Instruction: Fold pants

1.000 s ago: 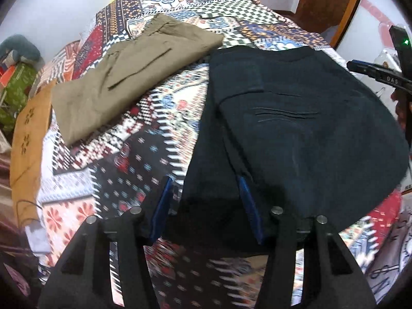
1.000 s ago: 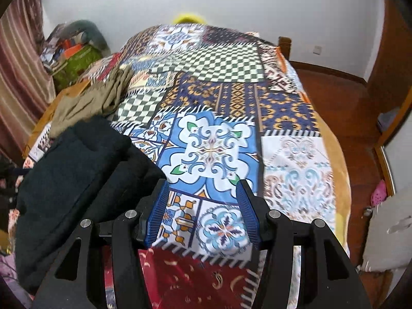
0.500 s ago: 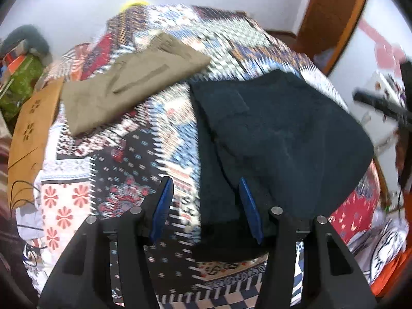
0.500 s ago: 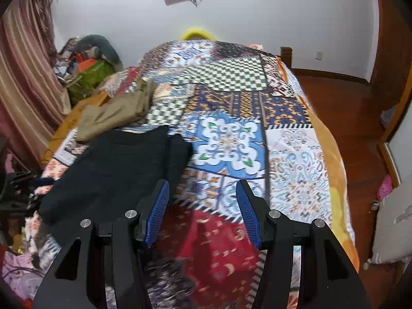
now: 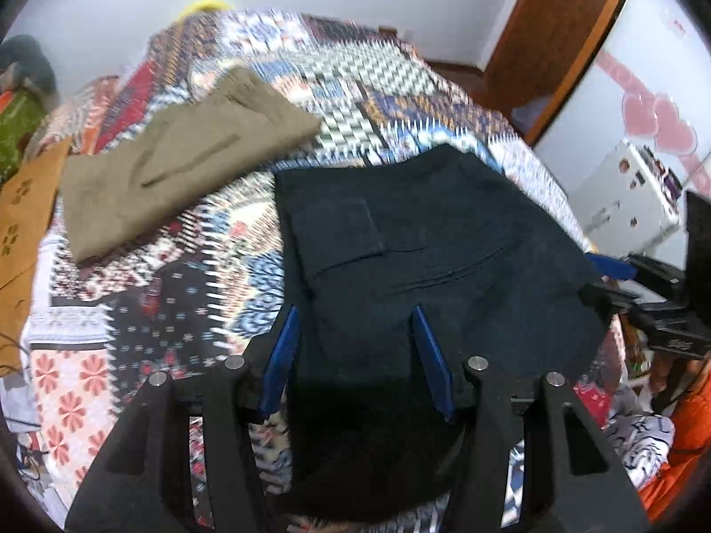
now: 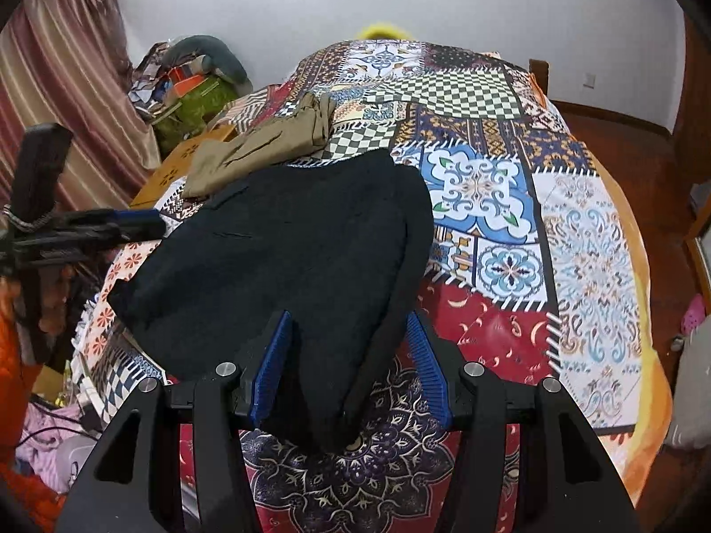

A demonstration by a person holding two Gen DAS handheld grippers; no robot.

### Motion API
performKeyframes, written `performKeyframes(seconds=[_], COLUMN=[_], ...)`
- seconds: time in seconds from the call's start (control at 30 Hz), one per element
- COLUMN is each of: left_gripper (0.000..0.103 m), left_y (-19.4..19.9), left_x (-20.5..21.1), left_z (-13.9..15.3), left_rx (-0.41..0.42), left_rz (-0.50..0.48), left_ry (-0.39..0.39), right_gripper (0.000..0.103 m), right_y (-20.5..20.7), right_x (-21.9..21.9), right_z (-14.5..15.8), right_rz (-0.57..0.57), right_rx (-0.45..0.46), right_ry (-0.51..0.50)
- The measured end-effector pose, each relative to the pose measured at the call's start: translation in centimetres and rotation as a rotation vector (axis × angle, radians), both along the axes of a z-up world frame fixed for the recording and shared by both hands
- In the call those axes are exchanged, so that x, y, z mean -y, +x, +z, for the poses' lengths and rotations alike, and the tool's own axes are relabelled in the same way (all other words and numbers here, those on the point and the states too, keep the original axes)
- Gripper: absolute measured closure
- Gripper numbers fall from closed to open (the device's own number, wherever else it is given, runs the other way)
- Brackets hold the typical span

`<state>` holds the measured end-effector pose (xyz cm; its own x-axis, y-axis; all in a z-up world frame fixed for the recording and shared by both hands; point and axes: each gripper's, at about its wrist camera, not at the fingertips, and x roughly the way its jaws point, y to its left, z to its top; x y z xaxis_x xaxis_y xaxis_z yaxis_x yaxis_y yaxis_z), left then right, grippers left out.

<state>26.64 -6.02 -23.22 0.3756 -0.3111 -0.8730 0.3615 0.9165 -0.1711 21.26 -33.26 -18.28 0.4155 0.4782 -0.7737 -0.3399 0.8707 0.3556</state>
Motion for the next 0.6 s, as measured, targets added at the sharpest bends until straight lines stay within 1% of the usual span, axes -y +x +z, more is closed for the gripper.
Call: performKeyframes(seconds=[0.1,0.17,0.23,0.3,0.33,0.4,0.47,0.53,0.6], left_gripper=[0.072,0.078,0.089,0.096,0.098,0.098,0.098,0.097,0.096], left_y=[0.6,0.4,0.3,0.4,0.5,0.8,1.1,1.1,1.2], left_x=[0.6,1.0,1.0,0.9,0.9,0.8,1.2,1.3,0.9], left_z=[-1.0,-0.6,0.0,0.8,1.2,1.2,0.0,-1.2,-1.2], left_rx=[-0.028,0.003,0.029,0.059,0.081,0.089,0.104,0.103,0.097], left_rz=[-0.018,-0.03,-0.035,-0.025,-0.016,-0.025,-0.049,-0.064,-0.059], left_ry=[-0.046,-0.04,-0.036,-0.026,0.0,0.021,0.107,0.154,0.143], right_gripper=[0.053,0.053,0.053,0.053,0.053,0.053,0.053,0.053,0.053], right_y=[-0.2,-0.5,-0.6,-0.6,-0.6,-0.7,-0.9,-0.9,-0.9], right_x=[0.5,0.4,0.3,0.1,-0.1,-0.4,-0.6,-0.5,-0.4], right_z=[0.3,0.4,0.1,-0.3,-0.6,-0.9,-1.2,-1.6,-1.4], right_rz=[-0.003,0.002,0.009,0.018,0.025,0.043,0.049,0.048,0.047], right_rx=[-0.007,-0.007,-0.01,-0.021,-0.028,-0.024,-0.025,-0.038,-0.037], right_ry=[0.026,0.028,0.029,0.022,0.014,-0.011,-0.02,-0.007,-0.004])
